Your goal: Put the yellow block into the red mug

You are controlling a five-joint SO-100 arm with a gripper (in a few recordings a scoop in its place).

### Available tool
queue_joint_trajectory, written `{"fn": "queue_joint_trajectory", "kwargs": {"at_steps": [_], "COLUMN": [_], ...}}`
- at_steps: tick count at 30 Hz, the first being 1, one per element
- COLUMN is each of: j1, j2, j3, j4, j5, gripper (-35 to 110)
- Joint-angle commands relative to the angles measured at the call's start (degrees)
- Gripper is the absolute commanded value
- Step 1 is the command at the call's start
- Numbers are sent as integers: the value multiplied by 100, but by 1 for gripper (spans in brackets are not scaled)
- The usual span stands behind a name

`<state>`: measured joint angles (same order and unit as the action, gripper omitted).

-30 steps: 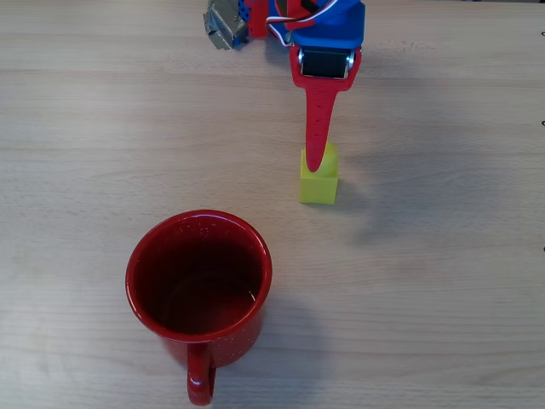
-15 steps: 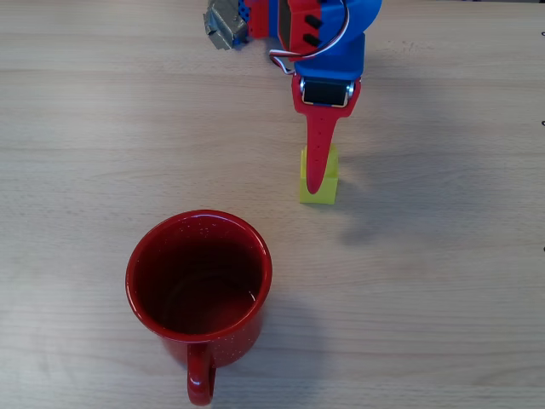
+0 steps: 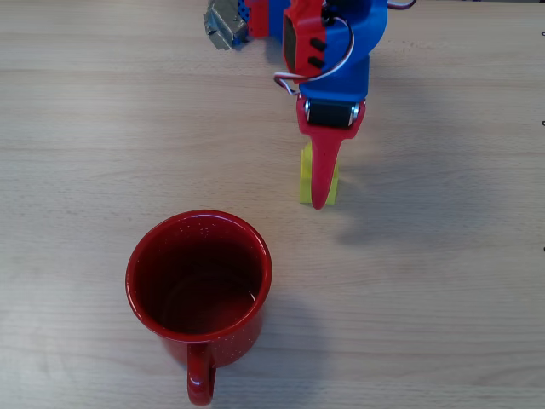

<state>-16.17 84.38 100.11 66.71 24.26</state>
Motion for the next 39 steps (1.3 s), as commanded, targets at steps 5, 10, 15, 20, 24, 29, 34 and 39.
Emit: {"fn": "queue_joint_trajectory", "kwargs": {"at_steps": [5,10,15,20,24,29,34,39], "j1": [-53,18,88,167,193,193,202,211], "j2": [158,62,-18,-88,-132,-141,-97,211], "j3": [-387,-431,-483,-510,-554,-562,-606,-809], "j4": [-167,-220,-264,-360,-369,-396,-360,53], "j5": [0,-53,-114,-211,-237,-308,-378,-422], "gripper": [36,35,34,28,8,1,0,0]}}
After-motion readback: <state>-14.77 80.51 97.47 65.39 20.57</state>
